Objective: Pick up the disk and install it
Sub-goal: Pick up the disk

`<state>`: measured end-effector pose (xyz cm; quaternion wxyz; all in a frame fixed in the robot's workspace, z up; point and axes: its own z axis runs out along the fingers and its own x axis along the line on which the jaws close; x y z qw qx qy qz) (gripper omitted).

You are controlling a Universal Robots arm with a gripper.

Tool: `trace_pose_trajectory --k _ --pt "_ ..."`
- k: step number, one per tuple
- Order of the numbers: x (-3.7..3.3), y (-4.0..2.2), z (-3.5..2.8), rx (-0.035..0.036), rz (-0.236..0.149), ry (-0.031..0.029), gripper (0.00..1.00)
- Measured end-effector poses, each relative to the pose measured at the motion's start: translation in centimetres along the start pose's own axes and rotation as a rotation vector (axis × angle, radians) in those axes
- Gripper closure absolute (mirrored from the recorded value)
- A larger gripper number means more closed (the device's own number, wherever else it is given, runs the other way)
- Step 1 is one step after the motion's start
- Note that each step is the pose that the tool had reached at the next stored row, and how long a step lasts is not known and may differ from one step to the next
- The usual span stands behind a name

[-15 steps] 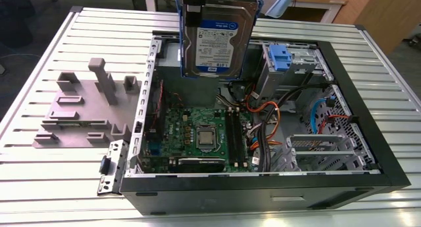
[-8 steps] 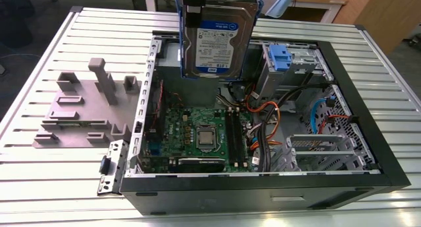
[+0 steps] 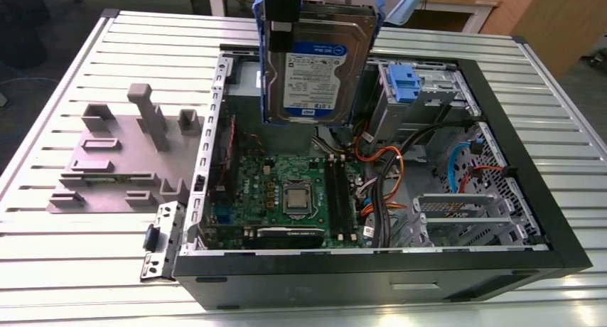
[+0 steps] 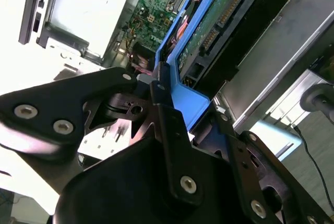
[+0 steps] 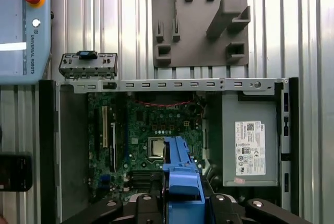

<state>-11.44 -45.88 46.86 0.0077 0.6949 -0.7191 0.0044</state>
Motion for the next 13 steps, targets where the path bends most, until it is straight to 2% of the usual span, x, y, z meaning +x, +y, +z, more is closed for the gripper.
trace_pose_trajectory --k 4,5,13 --pt "0.03 -1.75 0.12 0.0002 0.0 -0.0001 0.64" --pt "0.04 -2.03 0.14 0.0003 0.0 -0.0002 0.64" --pt "0.08 -2.1 0.14 0.0001 0.0 0.0002 0.64"
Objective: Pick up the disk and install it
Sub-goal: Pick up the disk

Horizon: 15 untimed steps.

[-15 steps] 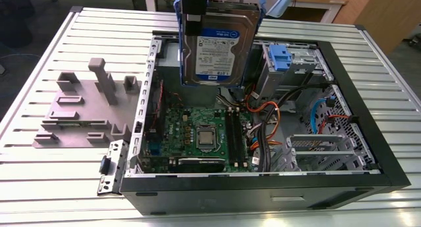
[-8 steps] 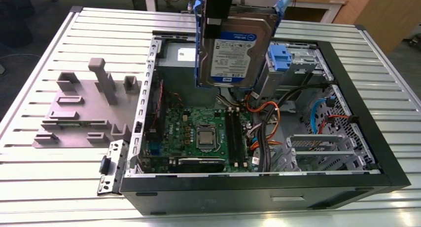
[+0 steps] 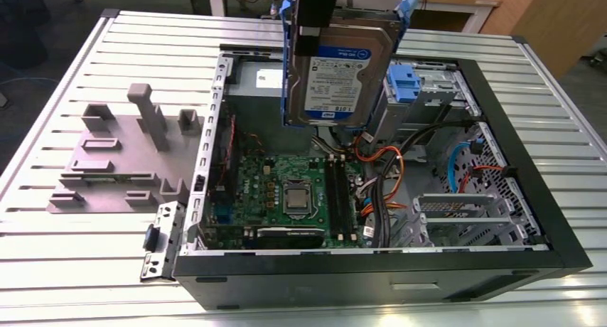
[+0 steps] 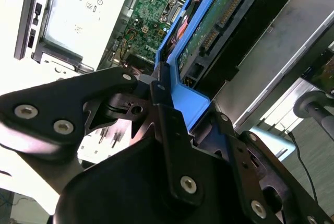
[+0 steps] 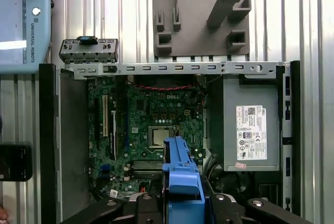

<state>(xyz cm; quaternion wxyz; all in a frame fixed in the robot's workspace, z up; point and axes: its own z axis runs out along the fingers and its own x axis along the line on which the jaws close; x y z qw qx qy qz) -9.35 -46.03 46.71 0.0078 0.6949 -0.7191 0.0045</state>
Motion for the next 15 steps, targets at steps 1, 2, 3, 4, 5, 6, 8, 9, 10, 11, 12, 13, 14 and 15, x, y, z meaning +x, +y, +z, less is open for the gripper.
trace_pose_trajectory --k 1,2,3,4,5,6,8,9,10,11,12,13,14,15 --pt "0.0 0.0 0.0 0.0001 0.0 -0.0001 0.64" --pt "0.01 0.0 0.01 0.0001 0.0 -0.0001 0.64" --pt "0.01 0.0 0.01 0.0001 0.0 -0.0001 0.64" --pt "0.01 0.0 0.0 0.0 0.0 0.0 0.64" --pt "0.18 0.0 0.01 0.0 0.0 -0.0001 0.64" --pt "0.35 -0.01 0.01 0.0 0.0 0.0 0.64" --pt "0.36 -0.01 0.01 0.0 0.0 -0.0001 0.64" --pt "0.36 -0.01 0.01 0.0 0.0 0.0 0.64" --pt "0.37 -0.01 0.01 0.0001 0.0 -0.0001 0.64" --pt "0.37 -0.01 0.01 0.0001 0.0 -0.0001 0.64" --pt "0.37 -0.01 0.01 0.0 0.0 -0.0001 0.64" --pt "0.37 -0.01 0.01 0.0001 0.0 -0.0001 0.64" --pt "0.39 -0.01 0.01 0.0 0.0 -0.0001 0.64" --pt "0.42 -0.01 0.01 0.0001 0.0 -0.0001 0.64"
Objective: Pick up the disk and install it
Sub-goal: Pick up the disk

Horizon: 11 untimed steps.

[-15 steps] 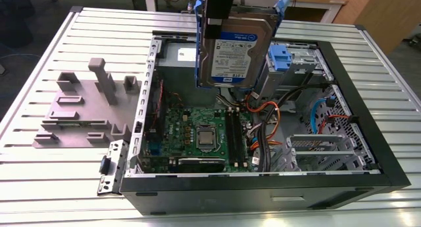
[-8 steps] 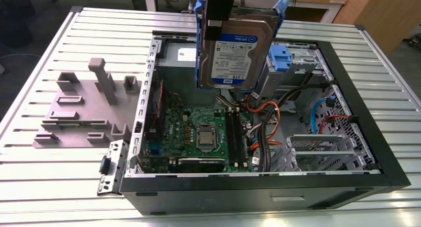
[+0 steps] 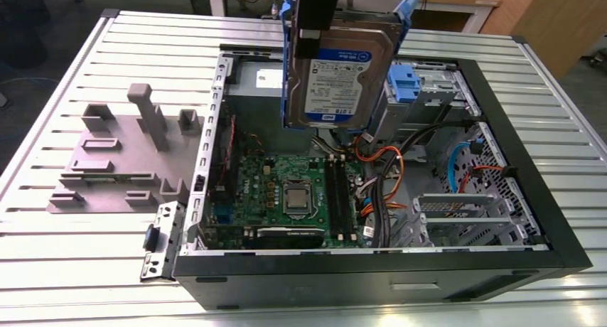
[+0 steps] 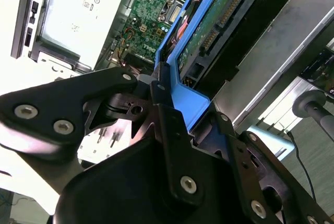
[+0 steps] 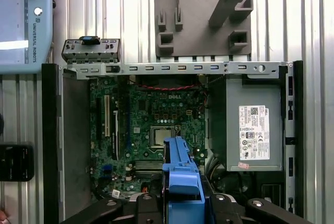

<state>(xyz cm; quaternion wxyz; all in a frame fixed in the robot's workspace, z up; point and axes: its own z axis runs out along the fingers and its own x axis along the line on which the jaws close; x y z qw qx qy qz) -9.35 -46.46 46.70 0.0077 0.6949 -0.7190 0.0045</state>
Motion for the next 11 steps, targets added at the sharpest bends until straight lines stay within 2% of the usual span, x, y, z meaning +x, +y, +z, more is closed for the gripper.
trace_pose_trajectory --k 3,8,11 --pt "0.25 -0.01 0.0 0.0 0.0 0.0001 0.64" --pt "1.11 -0.04 0.03 0.0 0.0 0.0 0.64" --pt "1.31 -0.2 0.04 0.0 0.0 0.0 0.64"
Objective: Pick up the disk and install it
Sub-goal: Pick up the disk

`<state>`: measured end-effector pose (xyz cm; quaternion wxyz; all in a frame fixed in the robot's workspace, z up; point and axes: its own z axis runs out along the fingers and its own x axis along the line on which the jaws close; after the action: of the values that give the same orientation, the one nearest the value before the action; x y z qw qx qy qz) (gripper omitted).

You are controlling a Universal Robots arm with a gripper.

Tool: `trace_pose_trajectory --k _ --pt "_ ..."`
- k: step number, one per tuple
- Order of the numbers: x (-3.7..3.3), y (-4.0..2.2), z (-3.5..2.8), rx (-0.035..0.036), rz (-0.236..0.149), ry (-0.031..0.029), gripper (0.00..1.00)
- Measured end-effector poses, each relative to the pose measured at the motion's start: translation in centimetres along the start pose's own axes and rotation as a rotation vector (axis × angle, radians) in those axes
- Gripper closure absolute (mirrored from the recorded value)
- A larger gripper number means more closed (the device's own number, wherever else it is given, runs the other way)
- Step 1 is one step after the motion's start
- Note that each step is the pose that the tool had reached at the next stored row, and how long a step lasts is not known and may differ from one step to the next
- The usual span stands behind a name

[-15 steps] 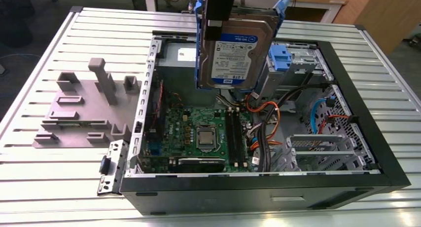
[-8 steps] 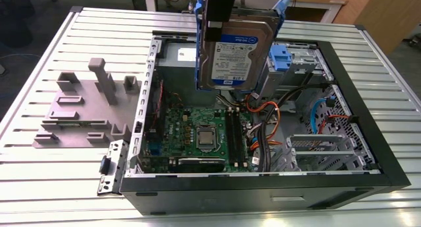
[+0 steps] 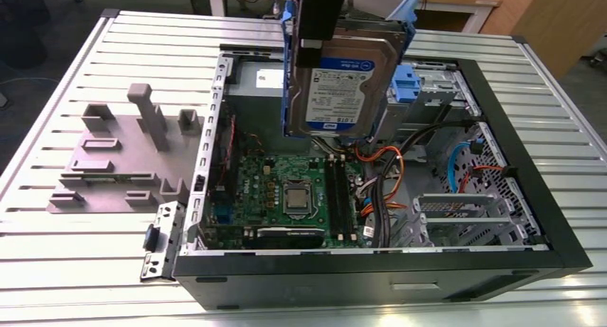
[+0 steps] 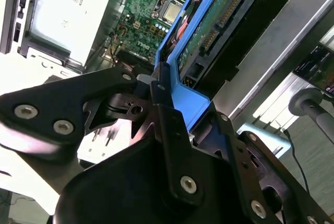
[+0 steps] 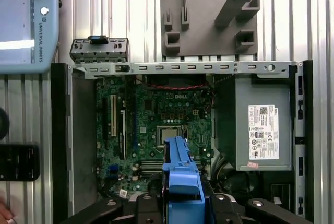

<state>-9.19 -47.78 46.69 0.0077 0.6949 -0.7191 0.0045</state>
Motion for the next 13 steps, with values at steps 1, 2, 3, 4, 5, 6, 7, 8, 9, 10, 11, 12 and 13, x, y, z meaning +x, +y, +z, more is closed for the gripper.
trace_pose_trajectory --k 1,2,3,4,5,6,7,8,9,10,11,12,13 --pt "0.0 -0.26 0.0 0.0 0.0 0.0 0.64" --pt "-0.01 -0.55 0.01 0.0 0.0 0.0 0.64" --pt "-0.01 -0.86 0.01 0.0 0.0 0.0 0.64" --pt "-0.02 -1.14 0.02 0.0 0.0 0.0 0.64" --pt "-0.03 -1.38 0.02 0.0 0.0 0.0 0.64" --pt "-0.02 -1.53 0.02 0.0 0.0 0.0001 0.64" --pt "0.02 -1.58 0.03 0.0 0.0 0.0 0.64" --pt "0.11 -1.6 0.03 0.0 0.0 0.0 0.64" --pt "0.21 -1.62 0.04 0.0 0.0 0.0 0.64" --pt "0.38 -1.62 0.04 0.0 0.0 0.0 0.64" --pt "0.6 -1.63 0.05 0.0 0.0 0.0001 0.64" --pt "0.83 -1.64 0.06 0.0 0.0 0.0 0.64" --pt "1.08 -1.65 0.07 0.0 0.0 -0.0001 0.64"
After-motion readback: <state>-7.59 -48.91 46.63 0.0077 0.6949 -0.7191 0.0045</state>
